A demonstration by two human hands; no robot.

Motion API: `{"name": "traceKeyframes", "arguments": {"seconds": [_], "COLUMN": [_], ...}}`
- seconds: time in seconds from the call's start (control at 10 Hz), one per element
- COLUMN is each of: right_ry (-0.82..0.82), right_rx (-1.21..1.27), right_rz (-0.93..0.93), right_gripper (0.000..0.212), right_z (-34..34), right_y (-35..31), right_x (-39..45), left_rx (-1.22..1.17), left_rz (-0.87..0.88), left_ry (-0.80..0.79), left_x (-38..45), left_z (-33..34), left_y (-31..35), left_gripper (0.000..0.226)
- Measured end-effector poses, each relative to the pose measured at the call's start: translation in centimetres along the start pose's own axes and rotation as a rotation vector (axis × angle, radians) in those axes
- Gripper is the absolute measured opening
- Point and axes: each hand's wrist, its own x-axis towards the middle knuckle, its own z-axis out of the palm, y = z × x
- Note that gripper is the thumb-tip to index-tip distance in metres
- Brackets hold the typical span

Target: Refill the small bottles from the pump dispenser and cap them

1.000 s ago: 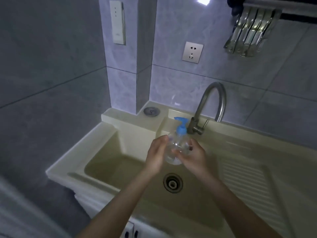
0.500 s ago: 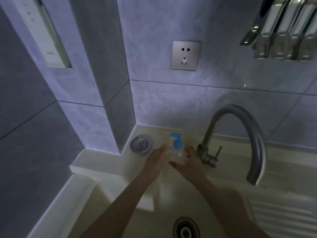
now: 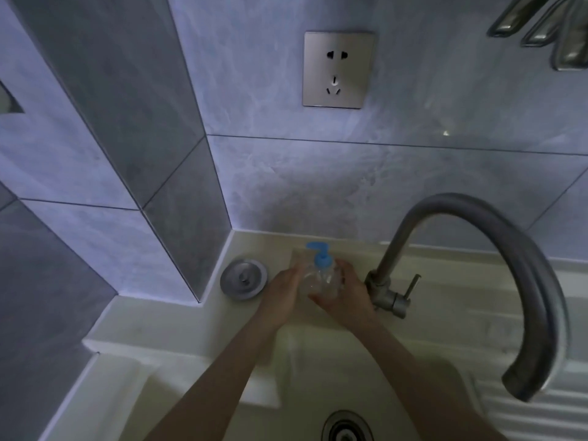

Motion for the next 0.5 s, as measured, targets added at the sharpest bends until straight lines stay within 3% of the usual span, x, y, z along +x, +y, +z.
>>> {"name": "traceKeyframes", "arguments": {"seconds": [0.1, 0.2, 0.3, 0.5], "right_ry": [0.024, -0.004, 0.009, 0.046], "right_rx": [-0.080, -0.062, -0.075, -0.057], "right_rz": [-0.052, 0.032, 0.049, -0.031], "right_gripper": [0.054, 0.066, 0.072, 0.054], "right_z": [-0.3, -0.1, 0.5, -0.4], "right_y": [-0.5, -0.8, -0.2, -0.1], "right_x": [-0.1, -0.5, -1.9, -7.8], "left_rx": [0.032, 0.018, -0.036, -0.044], "left_rz": [0.056, 0.156, 0.184, 0.258], "left_ry": [0.019, 0.092, 0.120, 0.201], "left_x": [-0.7, -2.3, -4.9, -12.3], "left_z": [0.2, 0.2, -0.2, -0.9], "left_y": [0.2, 0.4, 0.7, 1.1], "left_gripper": [0.042, 0.027, 0.025, 0.021]}}
